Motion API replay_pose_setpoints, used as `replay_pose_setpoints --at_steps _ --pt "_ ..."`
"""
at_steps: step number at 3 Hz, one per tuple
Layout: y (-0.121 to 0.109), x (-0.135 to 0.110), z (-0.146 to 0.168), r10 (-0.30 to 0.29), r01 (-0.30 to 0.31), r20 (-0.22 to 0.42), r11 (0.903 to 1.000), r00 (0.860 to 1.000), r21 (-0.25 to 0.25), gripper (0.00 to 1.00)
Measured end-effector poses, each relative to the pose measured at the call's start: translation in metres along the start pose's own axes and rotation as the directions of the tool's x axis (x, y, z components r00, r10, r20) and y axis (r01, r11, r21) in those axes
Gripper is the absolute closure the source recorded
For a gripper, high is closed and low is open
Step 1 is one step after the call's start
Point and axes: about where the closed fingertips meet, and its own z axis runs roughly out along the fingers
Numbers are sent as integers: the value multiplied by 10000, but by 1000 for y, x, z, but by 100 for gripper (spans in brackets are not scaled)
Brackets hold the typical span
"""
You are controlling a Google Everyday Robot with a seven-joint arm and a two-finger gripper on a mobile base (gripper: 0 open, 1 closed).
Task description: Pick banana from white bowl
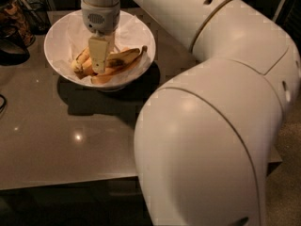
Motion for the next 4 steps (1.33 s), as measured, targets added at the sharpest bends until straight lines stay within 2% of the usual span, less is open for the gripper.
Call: replay_pose_setpoints --at_steps 3,4 --pt "0 0 0 0 0 1 10000 10000 1 99" --pt "0 0 0 -2 2 4 10000 10000 3 100"
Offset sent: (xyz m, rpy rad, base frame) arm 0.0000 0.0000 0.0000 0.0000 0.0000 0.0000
